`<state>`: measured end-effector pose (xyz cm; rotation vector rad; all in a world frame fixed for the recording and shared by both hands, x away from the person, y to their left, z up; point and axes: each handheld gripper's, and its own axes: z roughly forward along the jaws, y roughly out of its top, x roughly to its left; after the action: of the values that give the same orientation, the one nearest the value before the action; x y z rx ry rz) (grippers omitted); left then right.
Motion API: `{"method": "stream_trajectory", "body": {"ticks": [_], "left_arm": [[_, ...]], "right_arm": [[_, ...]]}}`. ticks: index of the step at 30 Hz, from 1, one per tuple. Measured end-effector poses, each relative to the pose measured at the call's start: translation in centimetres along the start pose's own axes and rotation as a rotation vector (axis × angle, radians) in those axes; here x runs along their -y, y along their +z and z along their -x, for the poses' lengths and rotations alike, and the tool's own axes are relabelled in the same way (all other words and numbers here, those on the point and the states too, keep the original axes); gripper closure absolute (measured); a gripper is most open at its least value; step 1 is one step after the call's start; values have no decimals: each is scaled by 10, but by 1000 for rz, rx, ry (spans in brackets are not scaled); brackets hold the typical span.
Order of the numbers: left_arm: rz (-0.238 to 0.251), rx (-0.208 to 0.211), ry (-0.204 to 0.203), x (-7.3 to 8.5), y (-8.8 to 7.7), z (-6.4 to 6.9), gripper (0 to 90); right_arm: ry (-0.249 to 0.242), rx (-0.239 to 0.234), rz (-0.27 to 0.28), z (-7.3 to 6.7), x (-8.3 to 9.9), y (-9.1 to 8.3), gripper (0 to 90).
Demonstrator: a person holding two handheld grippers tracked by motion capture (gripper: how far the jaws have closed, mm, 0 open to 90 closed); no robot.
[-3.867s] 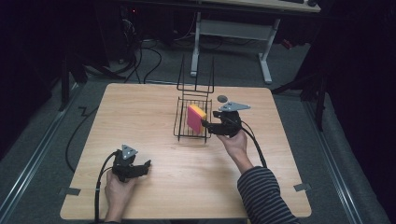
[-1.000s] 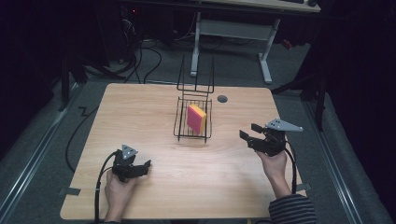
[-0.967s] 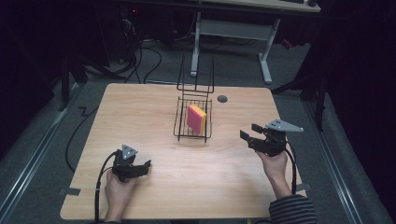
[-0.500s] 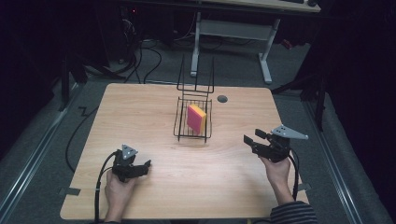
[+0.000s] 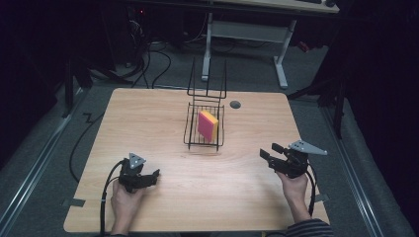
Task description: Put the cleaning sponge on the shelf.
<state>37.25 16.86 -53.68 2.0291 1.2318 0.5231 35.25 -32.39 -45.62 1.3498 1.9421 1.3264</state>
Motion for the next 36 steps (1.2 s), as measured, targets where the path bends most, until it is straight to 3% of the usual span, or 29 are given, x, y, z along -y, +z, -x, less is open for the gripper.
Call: {"method": "stream_trajectory", "body": {"ticks": [18, 36], "left_arm": [[0, 0, 0, 0, 0, 0, 212], [0, 0, 0, 0, 0, 0, 212]], "right_arm": [[53, 13, -31, 8, 29, 10, 377], [64, 47, -95, 11, 51, 25, 378]]}}
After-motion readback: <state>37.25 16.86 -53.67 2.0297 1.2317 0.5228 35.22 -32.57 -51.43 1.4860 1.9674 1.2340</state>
